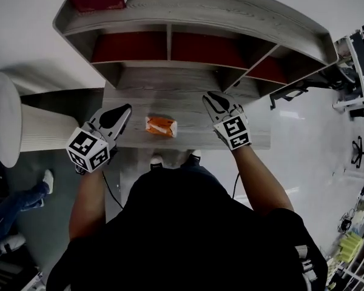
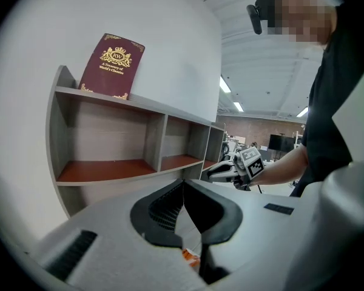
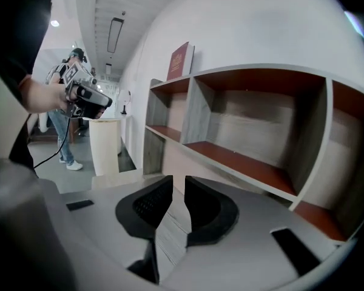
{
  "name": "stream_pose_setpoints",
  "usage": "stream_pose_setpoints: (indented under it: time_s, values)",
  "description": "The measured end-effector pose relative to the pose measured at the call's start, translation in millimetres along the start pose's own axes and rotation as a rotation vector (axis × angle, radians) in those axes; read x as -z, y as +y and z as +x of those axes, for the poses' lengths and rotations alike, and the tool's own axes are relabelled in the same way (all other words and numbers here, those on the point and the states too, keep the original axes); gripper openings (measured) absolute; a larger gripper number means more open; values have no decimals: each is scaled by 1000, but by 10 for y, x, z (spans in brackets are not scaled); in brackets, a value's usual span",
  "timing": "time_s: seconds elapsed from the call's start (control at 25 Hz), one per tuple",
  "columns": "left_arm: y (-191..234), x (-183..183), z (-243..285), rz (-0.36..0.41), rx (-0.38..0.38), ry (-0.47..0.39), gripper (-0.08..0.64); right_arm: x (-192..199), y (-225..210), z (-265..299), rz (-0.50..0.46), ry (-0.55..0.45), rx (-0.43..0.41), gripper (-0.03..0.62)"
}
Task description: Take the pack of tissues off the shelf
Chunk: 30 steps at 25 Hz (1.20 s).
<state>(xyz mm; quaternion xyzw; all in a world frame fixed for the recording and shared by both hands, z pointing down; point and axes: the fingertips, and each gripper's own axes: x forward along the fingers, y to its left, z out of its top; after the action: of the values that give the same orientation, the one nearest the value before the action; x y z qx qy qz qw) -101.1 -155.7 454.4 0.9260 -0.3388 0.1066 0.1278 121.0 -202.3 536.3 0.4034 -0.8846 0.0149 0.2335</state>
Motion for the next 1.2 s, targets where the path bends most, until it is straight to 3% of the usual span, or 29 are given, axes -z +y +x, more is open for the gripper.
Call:
stream_pose_setpoints:
  time_s: [0.56,1.2]
  values:
    - [-223,-233,388,68,139,-4,20,11,-557,-1072,72,-68,256,38]
    - [-551,-333,594,120,279,-19,20,85,-603,-1852,155,-103,403,29]
